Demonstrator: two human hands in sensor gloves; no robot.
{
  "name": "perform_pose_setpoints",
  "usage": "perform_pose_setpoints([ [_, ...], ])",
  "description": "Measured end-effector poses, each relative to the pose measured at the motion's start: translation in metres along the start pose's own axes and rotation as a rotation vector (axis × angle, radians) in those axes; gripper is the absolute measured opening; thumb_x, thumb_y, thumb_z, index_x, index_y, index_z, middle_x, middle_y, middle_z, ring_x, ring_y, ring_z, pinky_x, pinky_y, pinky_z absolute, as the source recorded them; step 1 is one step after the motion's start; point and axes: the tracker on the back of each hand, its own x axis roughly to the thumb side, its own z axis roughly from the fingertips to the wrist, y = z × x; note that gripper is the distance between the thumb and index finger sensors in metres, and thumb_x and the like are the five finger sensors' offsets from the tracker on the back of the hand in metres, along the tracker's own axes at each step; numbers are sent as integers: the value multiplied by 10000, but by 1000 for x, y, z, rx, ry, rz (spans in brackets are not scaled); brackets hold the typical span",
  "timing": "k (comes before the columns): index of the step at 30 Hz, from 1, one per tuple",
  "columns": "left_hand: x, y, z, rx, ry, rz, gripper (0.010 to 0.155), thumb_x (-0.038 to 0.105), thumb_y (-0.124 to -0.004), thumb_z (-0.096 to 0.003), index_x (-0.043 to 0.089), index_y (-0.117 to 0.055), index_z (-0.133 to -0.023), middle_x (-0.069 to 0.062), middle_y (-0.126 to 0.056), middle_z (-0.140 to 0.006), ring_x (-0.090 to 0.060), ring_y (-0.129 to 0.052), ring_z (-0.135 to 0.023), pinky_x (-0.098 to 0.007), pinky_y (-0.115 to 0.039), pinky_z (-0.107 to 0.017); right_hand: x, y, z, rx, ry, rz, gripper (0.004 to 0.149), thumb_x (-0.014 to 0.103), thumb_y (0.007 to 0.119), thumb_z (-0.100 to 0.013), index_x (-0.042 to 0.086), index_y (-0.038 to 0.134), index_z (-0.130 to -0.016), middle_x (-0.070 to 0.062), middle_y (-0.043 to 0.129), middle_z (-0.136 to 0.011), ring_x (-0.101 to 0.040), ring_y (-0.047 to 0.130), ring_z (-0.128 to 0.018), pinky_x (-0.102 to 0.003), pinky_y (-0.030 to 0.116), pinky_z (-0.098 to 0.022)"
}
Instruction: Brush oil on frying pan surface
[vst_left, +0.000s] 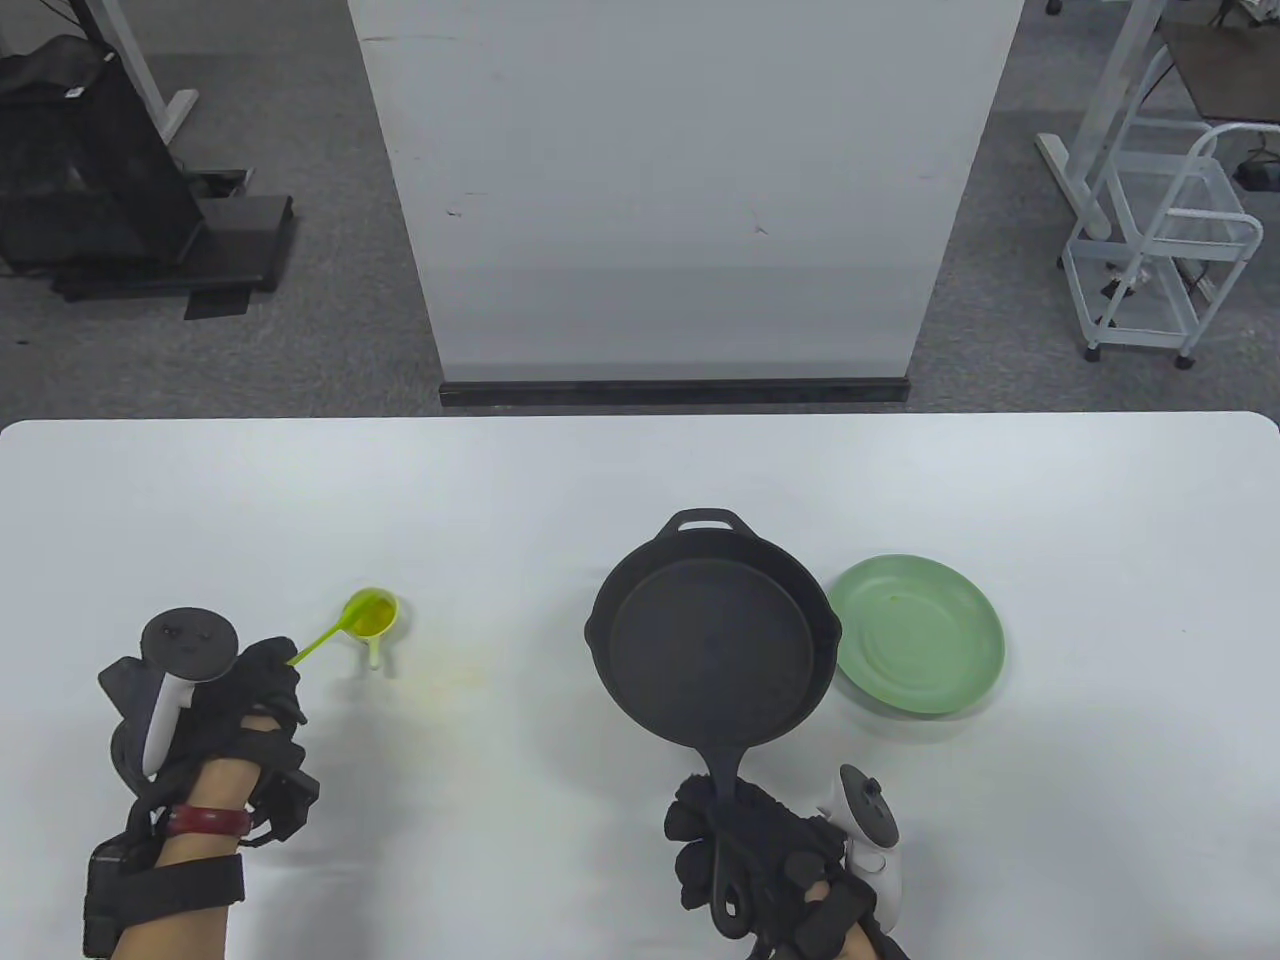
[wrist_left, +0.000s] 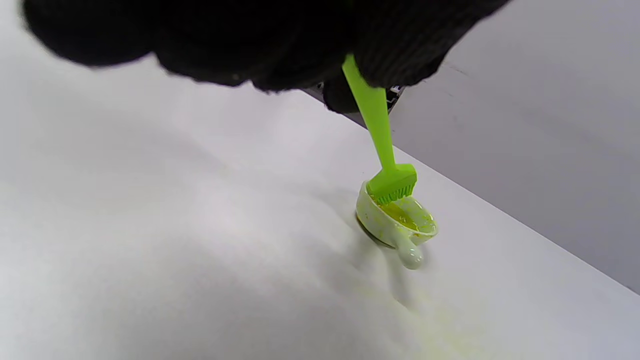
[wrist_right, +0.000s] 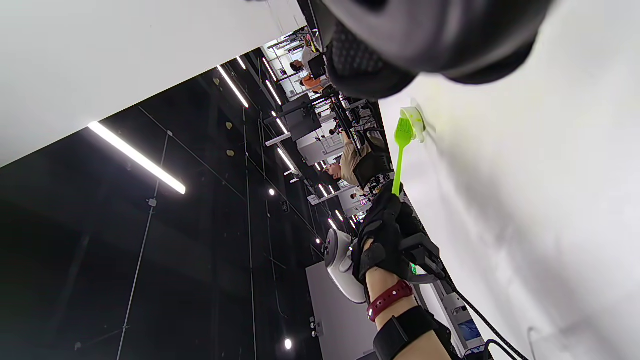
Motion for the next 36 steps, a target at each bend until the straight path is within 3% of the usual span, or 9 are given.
perform_pose_setpoints([
  [6,7,0,10,69,-63,-141,493,323,-783,-463,344,-756,-955,-61,-780,-758,-294,-839,-501,-471,-760,-418,0,0,0,-2,2,9,572,342,619,-498,-12,451,-915,-267,578,-859,-200,889,-516,-385,819,-374],
  [16,1,13,24,107,-91,-195,488,301,-797,-460,335,-773,-946,-64,-774,-764,-303,-833,-512,-481,-753,-427,3,-3,2,-19,-17,15,572,344,617,-500,-10,449,-916,-263,577,-862,-195,888,-518,-380,820,-376],
  [30,-4,12,14,71,-109,-129,485,313,-789,-461,327,-776,-946,-59,-792,-749,-296,-846,-493,-475,-763,-413,4,-2,3,-29,-11,16,572,342,620,-498,-12,452,-915,-267,578,-859,-199,889,-514,-383,820,-374],
  [36,-15,26,6,38,-97,94,473,337,-780,-465,288,-794,-936,-49,-851,-695,-287,-876,-436,-466,-786,-377,4,-2,3,-26,-9,19,572,343,621,-498,-12,454,-914,-267,580,-858,-197,890,-513,-383,821,-371],
])
